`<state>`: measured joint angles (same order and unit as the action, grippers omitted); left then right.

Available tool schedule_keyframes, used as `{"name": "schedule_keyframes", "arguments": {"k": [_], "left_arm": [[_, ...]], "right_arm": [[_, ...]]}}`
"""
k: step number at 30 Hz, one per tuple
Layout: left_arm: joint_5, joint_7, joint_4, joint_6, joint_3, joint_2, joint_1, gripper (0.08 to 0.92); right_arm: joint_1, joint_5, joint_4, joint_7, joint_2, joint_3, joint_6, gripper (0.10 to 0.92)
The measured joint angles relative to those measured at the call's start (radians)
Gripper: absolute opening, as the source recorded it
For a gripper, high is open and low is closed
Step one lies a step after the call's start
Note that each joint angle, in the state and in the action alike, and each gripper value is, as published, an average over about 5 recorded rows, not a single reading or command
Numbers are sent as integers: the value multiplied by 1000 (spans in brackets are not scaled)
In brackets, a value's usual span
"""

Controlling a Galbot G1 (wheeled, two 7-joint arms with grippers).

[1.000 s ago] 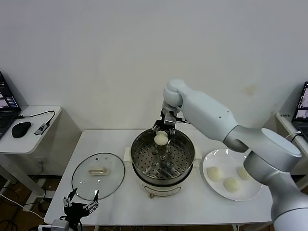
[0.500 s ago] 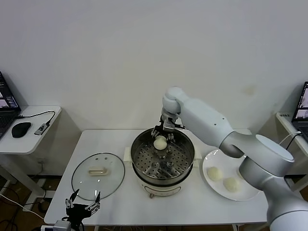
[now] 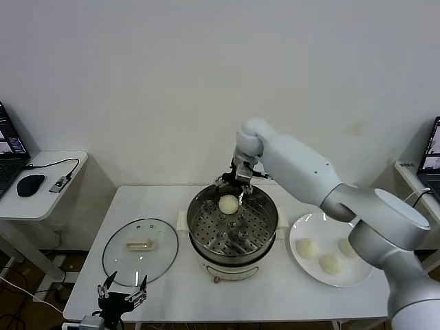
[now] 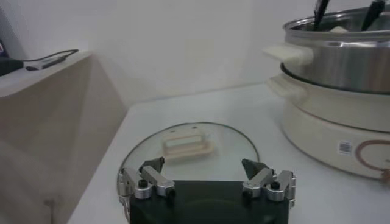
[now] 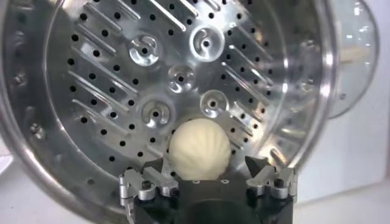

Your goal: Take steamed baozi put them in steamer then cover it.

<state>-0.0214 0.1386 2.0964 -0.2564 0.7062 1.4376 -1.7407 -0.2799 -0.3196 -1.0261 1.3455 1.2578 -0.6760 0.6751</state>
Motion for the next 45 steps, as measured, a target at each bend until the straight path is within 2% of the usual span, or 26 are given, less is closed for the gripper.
{"name": "schedule_keyframes", "arguments": {"k": [14,19,25,34,45], "left_arm": [[-14,19,22,-28,-3,-17,11,823],[-19,20,31,-38,-3,-30,11,823],[-21,25,35,-43,-5,-36,10,823],[-20,30,20,-48,-13,-36,11,823],[-18,36,-6,-50,-8,-38,22,823]], "right_arm": [[-96,304,-234,-21,-358,-76,-512,823],[-68,341,-293,-2,-479,-63,-725,823],[14,312,-336,16,-567,-14,-922,823],[169,217,-344,21,-591,59,-1066,823],[302,108,-290,36,-533,90,-1096,823]]}}
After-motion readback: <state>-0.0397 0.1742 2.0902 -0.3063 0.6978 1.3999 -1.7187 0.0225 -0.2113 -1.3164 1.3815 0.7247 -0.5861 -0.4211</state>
